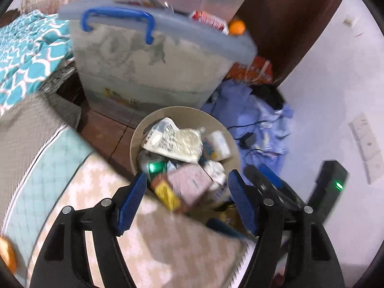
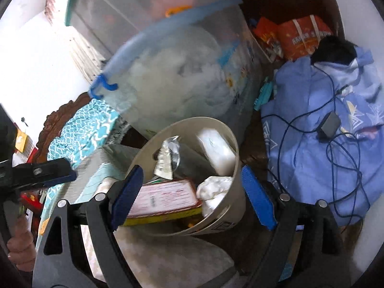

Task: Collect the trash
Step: 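Grasp the pink paper cup with the left gripper while the right gripper grasps the orange peel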

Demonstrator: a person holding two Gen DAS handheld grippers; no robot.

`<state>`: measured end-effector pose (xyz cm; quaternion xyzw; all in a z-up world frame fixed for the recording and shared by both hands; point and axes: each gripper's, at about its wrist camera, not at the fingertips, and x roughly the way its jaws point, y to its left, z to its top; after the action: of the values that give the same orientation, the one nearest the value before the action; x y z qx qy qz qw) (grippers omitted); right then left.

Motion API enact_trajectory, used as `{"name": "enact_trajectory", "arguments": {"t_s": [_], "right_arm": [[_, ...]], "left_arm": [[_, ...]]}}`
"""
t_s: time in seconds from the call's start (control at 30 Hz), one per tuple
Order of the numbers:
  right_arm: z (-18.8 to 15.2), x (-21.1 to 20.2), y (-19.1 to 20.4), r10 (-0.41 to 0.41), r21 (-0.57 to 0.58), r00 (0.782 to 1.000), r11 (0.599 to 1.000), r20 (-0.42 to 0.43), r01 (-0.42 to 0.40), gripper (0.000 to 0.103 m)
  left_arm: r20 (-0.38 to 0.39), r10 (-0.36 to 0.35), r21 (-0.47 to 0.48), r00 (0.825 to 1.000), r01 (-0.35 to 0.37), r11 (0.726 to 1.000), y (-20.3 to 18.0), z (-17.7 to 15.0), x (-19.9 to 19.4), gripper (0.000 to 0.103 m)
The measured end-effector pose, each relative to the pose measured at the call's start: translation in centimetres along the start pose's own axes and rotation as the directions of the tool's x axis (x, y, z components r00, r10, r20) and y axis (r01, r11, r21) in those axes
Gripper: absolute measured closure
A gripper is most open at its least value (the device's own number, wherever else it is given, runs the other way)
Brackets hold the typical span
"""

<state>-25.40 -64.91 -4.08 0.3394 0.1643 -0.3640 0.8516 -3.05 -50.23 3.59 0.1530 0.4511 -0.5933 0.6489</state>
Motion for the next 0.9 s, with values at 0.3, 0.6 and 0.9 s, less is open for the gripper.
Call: {"name": "enact_trajectory", "arguments": {"t_s": [0.3,0.6,0.9], "right_arm": [[-3.5,-0.3,9.6,0.203,-0.128,0.972,0.968,-0.117,-0.217,0.053],[-12.0,4.0,20.6,0.243,-0.258,0.857,0.885,-0.454,-0.388,0.063],[-15.9,4.0,23.2,0.149,-0.377,0.864,0.855,-0.48,-0.357,0.065]], "left_arm": [[0.053,0.026,-0.075,0.998,-0.022,0.997,5.9,-12.6,-10.3,0.036],[0.049,0.079,-0.335,0.996,-0.058,0.94,15.6,-20.9,-15.0,0.034],[0.013,0.001,-0.439,1.0,0.004,0.899,18.4,-19.4,-10.2,0.059]]}}
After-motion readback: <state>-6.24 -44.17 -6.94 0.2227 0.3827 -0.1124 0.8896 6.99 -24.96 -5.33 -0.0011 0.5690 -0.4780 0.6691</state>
